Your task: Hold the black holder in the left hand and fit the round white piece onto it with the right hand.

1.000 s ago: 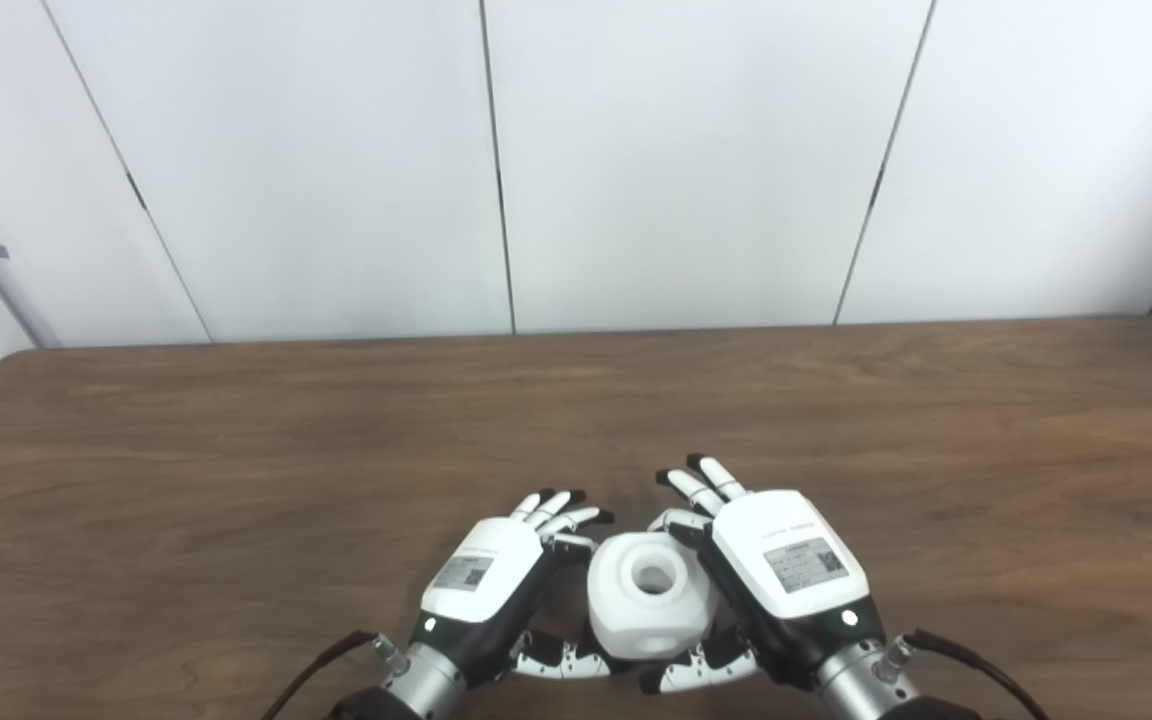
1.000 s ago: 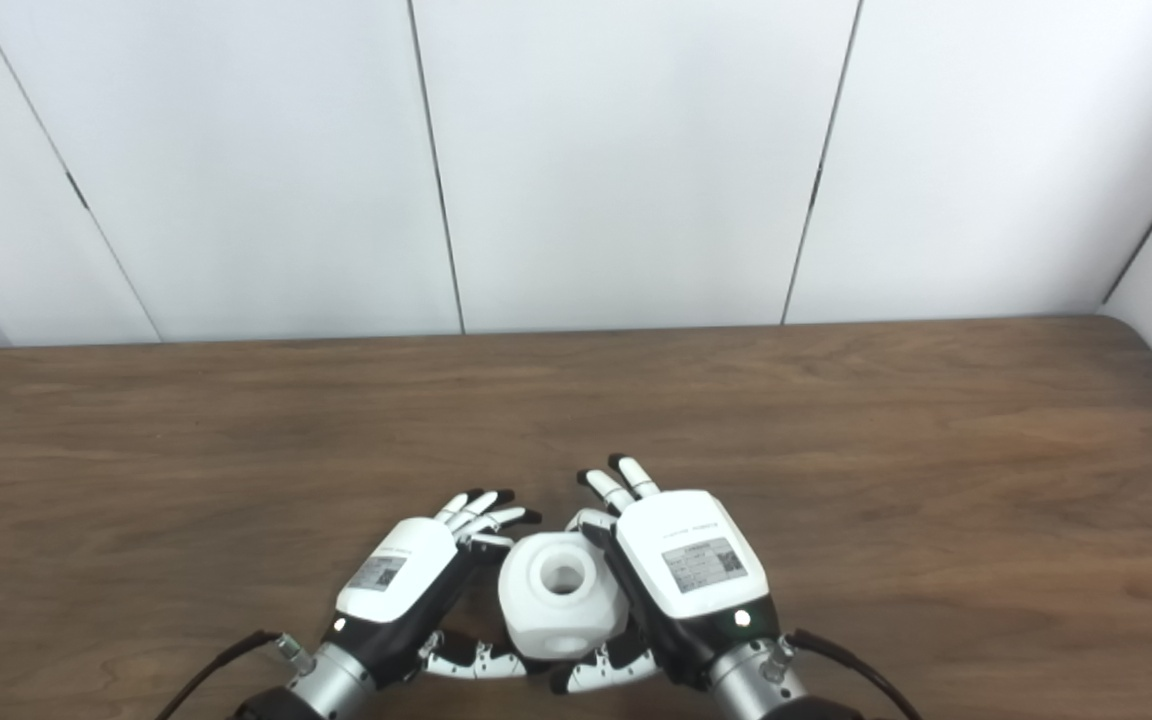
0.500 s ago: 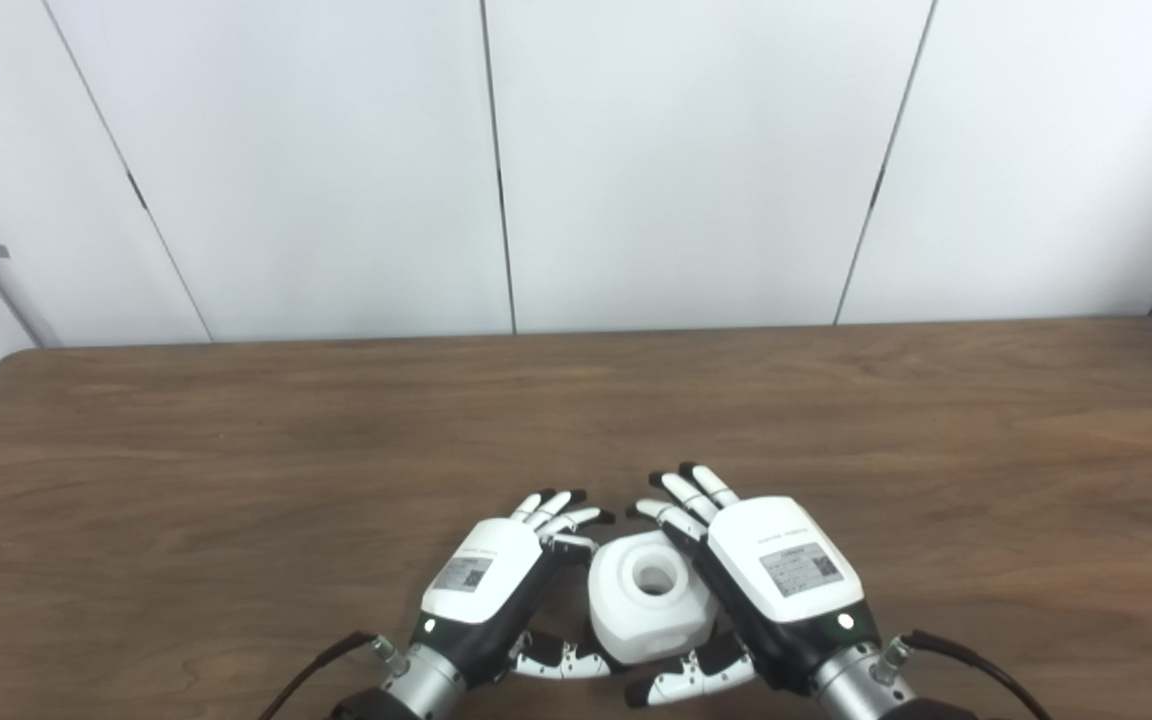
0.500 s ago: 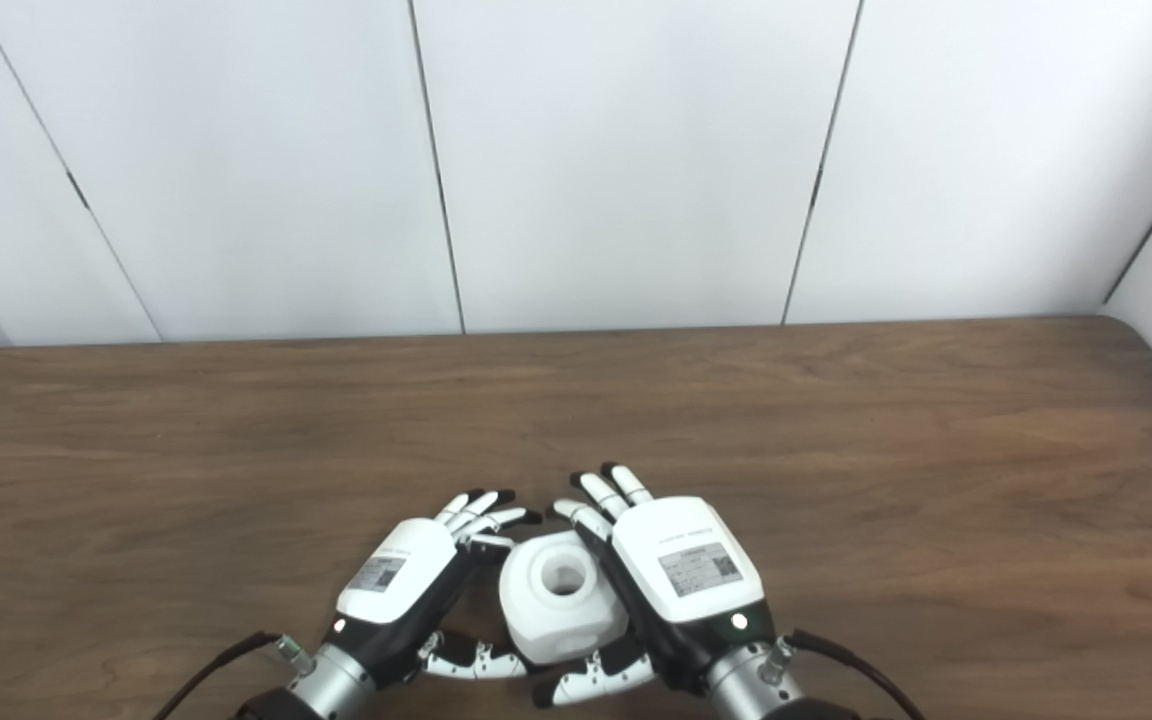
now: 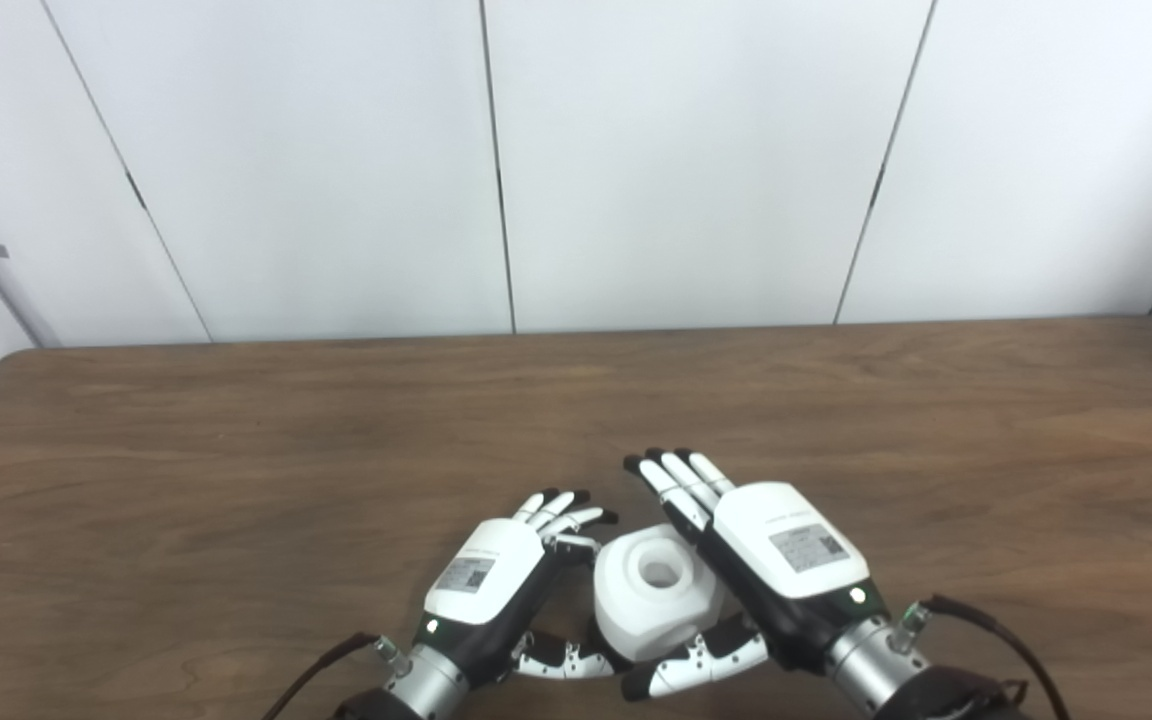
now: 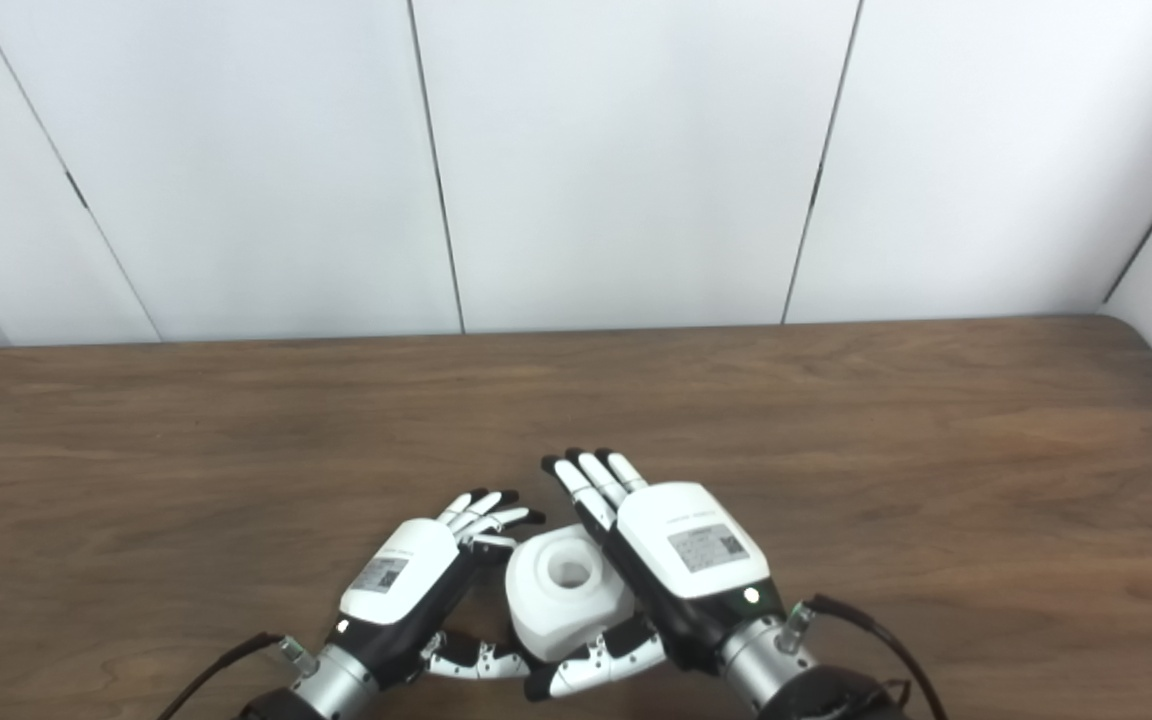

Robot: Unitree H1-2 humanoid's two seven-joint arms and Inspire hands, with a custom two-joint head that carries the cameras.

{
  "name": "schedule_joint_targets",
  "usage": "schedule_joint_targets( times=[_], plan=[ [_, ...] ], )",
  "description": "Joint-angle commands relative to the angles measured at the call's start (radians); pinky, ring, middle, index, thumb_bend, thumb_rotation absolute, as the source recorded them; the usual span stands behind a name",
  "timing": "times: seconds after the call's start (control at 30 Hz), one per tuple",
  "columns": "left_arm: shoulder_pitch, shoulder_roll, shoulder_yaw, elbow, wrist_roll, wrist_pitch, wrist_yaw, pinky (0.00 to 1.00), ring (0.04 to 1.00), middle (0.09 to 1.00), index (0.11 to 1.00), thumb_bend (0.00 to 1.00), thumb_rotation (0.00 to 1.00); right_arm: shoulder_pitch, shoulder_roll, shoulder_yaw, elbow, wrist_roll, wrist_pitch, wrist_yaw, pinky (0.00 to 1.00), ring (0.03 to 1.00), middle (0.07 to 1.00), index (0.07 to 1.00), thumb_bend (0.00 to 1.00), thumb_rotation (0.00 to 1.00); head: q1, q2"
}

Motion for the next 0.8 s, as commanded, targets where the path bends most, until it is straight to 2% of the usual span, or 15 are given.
schedule_joint_targets(
  times=[0.0, 0.3, 0.47, 0.77],
  plan=[
    [-0.029, -0.005, -0.002, -0.001, -0.001, -0.015, 0.009, 1.00, 0.968, 0.879, 0.480, 0.51, 0.05, -0.046, -0.005, -0.022, -0.058, 0.031, 0.008, 0.011, 0.73, 1.000, 1.000, 1.000, 1.00, 0.64, 0.000, 0.000],
    [-0.033, -0.005, -0.002, 0.008, -0.001, -0.021, 0.015, 1.00, 0.966, 0.878, 0.480, 0.51, 0.05, -0.121, -0.031, -0.087, -0.163, 0.079, 0.047, 0.124, 0.76, 1.000, 1.000, 1.000, 1.00, 0.62, 0.001, -0.007],
    [-0.035, -0.004, -0.003, 0.010, 0.000, -0.020, 0.012, 1.00, 0.968, 0.881, 0.480, 0.51, 0.05, -0.148, -0.059, -0.122, -0.191, 0.116, 0.047, 0.142, 0.74, 1.000, 1.000, 1.000, 1.00, 0.62, -0.001, -0.011],
    [-0.039, -0.002, 0.004, 0.032, -0.005, -0.044, 0.028, 1.00, 0.964, 0.878, 0.480, 0.51, 0.05, -0.194, -0.113, -0.202, -0.270, 0.163, 0.116, 0.220, 0.87, 1.000, 1.000, 1.000, 1.00, 0.61, -0.006, -0.019]
  ],
)
